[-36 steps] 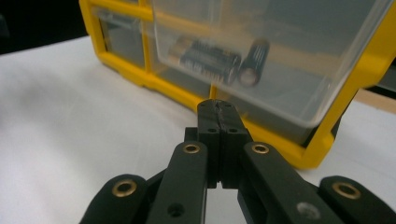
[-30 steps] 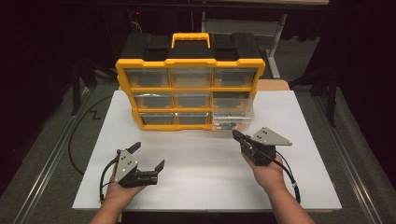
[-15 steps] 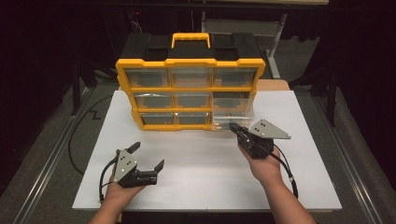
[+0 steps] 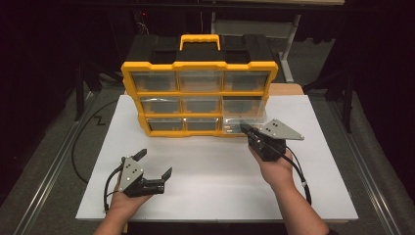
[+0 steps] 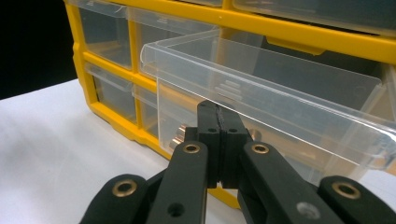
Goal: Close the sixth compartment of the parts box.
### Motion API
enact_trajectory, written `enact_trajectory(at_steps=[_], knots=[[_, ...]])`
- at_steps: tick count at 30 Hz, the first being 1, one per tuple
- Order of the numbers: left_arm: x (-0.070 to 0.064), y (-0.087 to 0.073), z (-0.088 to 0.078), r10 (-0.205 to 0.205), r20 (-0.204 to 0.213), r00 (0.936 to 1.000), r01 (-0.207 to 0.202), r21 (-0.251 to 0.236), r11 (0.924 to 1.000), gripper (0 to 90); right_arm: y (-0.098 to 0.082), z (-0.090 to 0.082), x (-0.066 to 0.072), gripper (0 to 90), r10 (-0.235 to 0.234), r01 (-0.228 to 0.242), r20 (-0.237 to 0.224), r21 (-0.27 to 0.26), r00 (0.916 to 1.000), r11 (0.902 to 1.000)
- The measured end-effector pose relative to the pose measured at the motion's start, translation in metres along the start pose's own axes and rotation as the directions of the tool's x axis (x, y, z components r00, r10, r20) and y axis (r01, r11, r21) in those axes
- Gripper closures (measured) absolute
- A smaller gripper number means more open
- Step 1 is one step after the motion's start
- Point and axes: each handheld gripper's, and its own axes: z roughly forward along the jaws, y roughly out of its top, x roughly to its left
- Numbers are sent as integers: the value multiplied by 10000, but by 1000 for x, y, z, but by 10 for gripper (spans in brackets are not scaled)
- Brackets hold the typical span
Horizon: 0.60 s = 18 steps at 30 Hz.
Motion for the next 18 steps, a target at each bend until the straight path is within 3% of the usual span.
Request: enact_trajectory(at_steps=[18], knots=[[0,0,-1,8,5,10000,-8,-44,10000,4,5,13,-8,900,102,-105,210,137,9997,9999]])
